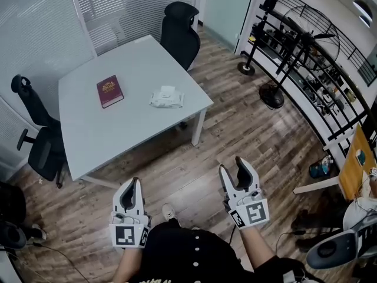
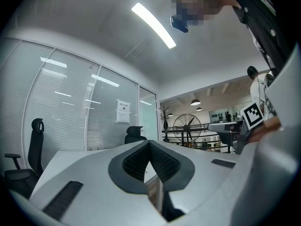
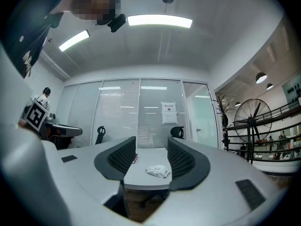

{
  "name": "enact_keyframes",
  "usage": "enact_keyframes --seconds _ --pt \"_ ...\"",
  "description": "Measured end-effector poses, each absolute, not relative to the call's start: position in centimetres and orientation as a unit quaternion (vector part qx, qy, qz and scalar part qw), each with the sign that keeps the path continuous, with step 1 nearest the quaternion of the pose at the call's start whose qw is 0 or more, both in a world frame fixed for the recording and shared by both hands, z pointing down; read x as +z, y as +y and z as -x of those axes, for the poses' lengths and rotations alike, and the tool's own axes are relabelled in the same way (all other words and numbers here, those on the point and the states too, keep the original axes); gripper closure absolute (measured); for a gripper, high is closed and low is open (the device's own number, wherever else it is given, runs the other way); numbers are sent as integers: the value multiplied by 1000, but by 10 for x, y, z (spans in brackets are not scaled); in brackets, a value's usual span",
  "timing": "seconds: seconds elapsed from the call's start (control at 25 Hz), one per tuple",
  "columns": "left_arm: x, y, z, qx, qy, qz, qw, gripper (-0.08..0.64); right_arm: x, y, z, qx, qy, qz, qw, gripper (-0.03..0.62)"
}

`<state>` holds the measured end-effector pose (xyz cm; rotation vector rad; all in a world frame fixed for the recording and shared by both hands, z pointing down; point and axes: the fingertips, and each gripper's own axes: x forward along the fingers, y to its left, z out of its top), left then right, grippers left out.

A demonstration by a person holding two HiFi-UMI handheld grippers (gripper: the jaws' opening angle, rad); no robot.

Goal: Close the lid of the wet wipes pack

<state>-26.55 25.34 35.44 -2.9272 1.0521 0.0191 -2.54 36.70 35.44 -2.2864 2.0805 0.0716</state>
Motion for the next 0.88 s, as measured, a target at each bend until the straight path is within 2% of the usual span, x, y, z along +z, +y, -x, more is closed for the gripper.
enact_keyframes --seconds 0.88 --pt "352 169 264 19 318 948 14 553 349 296 29 34 657 753 16 397"
